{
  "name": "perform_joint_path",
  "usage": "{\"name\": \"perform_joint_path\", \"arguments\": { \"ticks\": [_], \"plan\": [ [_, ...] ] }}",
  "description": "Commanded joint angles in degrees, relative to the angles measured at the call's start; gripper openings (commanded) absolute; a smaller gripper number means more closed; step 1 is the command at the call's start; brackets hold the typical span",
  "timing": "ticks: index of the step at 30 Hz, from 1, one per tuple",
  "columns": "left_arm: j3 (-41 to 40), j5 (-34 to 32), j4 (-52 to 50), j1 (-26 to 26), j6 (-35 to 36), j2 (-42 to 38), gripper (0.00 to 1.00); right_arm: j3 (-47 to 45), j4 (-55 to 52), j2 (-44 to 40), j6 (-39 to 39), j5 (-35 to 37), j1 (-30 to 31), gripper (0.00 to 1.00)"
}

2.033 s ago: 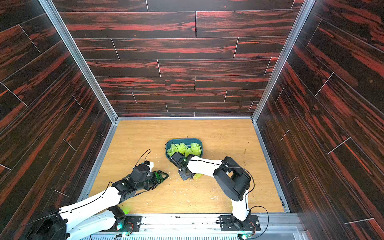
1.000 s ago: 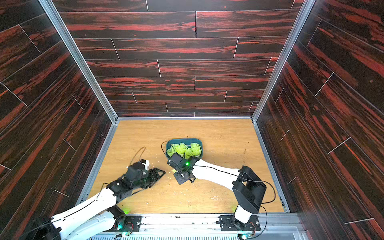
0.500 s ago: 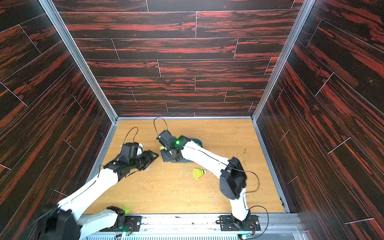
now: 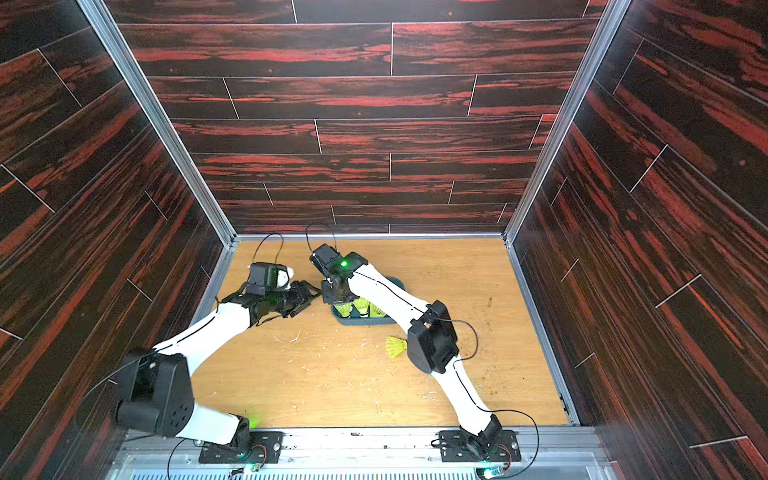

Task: Put the shuttlecocks into the storage box
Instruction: Place the shuttlecock in the storage box.

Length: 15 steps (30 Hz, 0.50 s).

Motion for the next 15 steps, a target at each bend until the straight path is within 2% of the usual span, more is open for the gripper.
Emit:
{"name": "perform_joint_path", "arguments": {
  "ticks": [1,9,15],
  "plan": [
    [2.45,3.60,-1.03,0.30,6.92,-0.06,0.62,2.32,-3.59,1.92,2.09,0.56,-0.63,0.28],
    [2.49,9.41,-0.75,0.28,14.29,-0.06,0.61,2.40,-3.01,3.24,2.46,-0.27,-0.89,0.28],
    [0.80,9.15,0.58,0.28,13.38,-0.58,0.61,2.37,-3.16,3.82,2.71,-0.02,-1.00,0.29]
  ]
}}
